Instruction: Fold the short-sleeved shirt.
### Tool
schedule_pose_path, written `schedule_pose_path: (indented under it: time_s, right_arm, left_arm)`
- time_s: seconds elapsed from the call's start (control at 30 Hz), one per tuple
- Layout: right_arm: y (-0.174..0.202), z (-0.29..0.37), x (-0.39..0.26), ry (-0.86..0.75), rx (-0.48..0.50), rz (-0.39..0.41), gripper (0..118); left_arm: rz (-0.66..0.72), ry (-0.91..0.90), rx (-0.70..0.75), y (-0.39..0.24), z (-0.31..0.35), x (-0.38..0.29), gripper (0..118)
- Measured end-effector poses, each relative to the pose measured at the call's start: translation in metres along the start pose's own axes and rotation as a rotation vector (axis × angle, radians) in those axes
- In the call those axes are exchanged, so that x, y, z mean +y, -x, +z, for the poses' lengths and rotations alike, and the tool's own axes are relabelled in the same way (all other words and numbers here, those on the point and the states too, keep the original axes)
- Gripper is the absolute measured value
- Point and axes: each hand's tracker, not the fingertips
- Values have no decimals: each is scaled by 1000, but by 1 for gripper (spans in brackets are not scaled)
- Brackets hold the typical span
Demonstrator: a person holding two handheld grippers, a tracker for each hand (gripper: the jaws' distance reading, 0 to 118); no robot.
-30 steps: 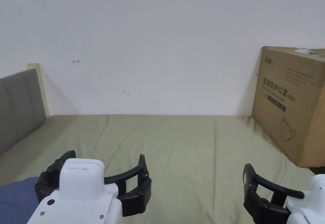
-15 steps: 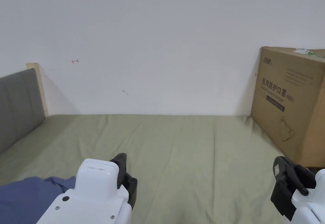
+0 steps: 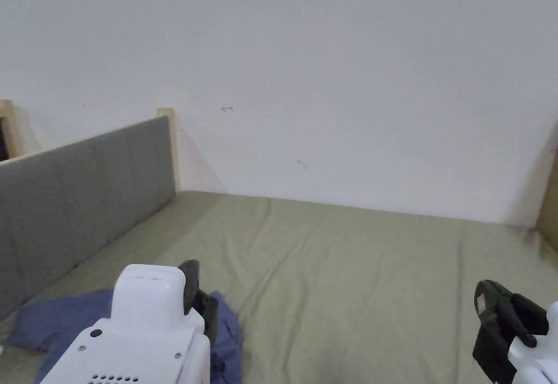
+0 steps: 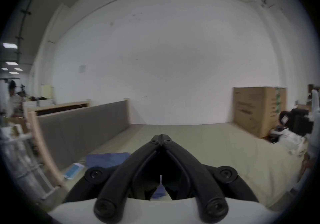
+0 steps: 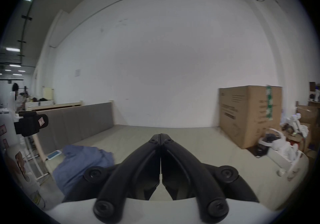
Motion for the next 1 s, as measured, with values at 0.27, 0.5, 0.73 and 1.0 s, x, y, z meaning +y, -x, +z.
schedule_pose_path:
  time_s: [0.27,0.5,0.73,1.0]
  right_arm:
    - [60,-16,1,21,197,-21,0]
    - [55,-5,17,48,209,13,0]
    - [25,-19,10,175,163,-27,0]
    - [-1,-63,-23,388,78,-77,0]
  left_arm:
    - [-41,-8,176,71,42,-3,0]
    - [53,77,87,95,2,2,0]
    - [187,764,-174,164,-210,-54,42]
    - [208,1041,-225,144,-346,-182,115]
